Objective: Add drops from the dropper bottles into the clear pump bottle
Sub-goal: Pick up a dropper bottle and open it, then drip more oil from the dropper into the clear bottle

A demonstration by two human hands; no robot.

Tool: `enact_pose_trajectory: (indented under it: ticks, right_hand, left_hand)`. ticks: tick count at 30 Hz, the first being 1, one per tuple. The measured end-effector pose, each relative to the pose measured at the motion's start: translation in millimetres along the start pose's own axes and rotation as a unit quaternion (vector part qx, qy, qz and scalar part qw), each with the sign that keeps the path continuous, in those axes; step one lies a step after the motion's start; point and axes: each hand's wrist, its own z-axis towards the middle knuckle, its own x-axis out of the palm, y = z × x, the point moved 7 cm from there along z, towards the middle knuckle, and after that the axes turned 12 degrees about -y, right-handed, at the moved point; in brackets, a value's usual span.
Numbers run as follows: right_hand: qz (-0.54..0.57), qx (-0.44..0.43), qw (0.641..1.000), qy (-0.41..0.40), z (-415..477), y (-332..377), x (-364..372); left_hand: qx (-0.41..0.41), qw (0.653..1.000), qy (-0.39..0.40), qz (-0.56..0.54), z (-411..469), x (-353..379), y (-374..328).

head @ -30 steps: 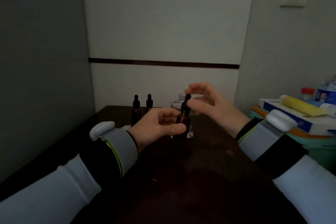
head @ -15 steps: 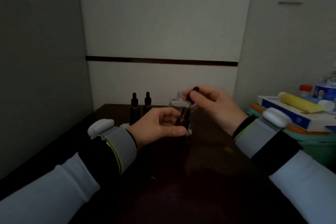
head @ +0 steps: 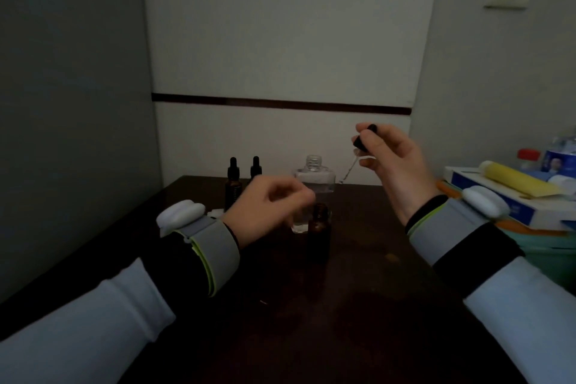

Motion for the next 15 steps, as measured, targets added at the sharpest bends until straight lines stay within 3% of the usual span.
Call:
enact_pose_trajectory:
  ticks: [3,5,10,15]
  right_hand:
    - [-0.002,-0.013,1.000,-0.022,1.5,2.3,-2.5]
    - [-0.006,-0.020,0.999,-0.028,2.2,4.4,-2.8]
    - [0.015,-0.051,0.998,-0.045,2.2,18.5,-1.7]
    - [0.020,-0.107,0.993,-0.044,9.0,44.1,22.8]
  left_hand:
    - [0.070,0.987,-0.146,0.015,12.9,-24.8,-4.6]
    - [0.080,0.981,-0.169,0.056,25.3,-28.7,-1.8]
    - [-0.060,0.992,0.005,0.107,38.8,2.4,33.9]
    - [0.007,0.988,0.001,0.155,31.2,-0.5,36.4]
